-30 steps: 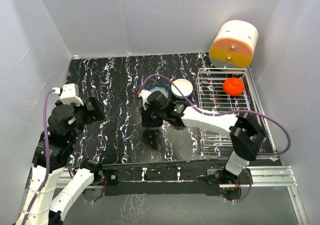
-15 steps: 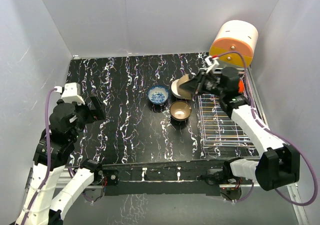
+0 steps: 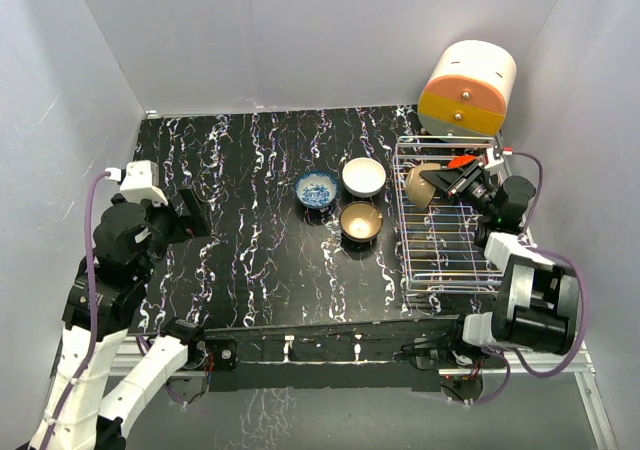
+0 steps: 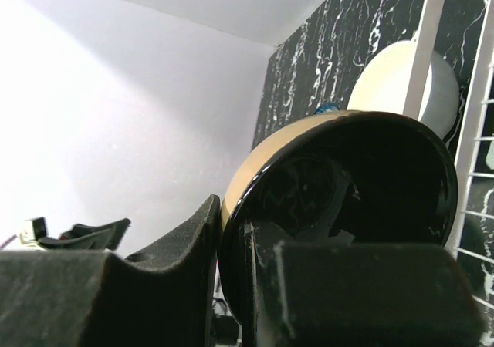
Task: Load the bowls into the dish rack
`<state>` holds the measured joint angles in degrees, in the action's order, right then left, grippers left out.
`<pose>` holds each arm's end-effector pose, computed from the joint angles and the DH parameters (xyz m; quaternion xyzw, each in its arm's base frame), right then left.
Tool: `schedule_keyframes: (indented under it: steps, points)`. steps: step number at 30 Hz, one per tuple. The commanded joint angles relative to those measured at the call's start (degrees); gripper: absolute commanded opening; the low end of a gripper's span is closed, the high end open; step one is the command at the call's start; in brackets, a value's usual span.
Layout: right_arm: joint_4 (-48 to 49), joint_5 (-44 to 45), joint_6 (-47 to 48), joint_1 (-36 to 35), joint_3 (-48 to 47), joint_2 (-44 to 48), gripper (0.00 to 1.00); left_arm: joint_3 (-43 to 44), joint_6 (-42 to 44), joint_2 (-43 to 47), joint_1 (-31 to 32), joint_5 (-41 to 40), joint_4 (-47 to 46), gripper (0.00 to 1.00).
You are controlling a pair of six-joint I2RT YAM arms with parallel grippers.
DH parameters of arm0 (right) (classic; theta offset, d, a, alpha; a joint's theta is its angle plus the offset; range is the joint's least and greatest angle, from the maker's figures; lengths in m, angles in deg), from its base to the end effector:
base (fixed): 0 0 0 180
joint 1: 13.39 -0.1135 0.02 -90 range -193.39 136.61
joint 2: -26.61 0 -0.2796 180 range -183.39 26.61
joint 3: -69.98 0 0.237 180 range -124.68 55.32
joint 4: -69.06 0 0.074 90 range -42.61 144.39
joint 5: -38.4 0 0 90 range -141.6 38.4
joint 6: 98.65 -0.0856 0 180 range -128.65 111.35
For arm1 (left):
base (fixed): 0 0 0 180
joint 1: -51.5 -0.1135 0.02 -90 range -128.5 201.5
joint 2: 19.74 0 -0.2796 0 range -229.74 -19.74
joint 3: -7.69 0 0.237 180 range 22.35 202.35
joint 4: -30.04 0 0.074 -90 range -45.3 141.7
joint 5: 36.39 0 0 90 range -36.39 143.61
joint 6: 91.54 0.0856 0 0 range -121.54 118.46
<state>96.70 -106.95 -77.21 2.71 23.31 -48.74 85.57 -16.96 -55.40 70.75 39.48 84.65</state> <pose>0.2884 -0.0100 0.2680 0.1849 0.6863 0.5715 0.4101 0.1218 -0.0204 0.4021 -0.0512 0.7755 -0.0938 0.6222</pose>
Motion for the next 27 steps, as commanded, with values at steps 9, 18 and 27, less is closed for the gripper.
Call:
schedule_keyframes:
  steps: [9, 18, 27]
  points:
    - [29.26, 3.66, -10.87, 1.22, 3.79, -8.62, 0.08, 1.81, 0.56, -1.04, 0.16, 1.15, -0.34, 0.97]
    - [32.87, 6.57, -11.56, 1.35, 3.45, -15.71, 0.08, 2.61, 0.68, -1.52, 0.22, 0.81, -0.21, 0.97]
    - [34.93, 8.53, -10.98, 1.30, 4.68, -19.99, 0.09, 2.72, 0.74, -2.05, 0.16, 0.74, 0.00, 0.97]
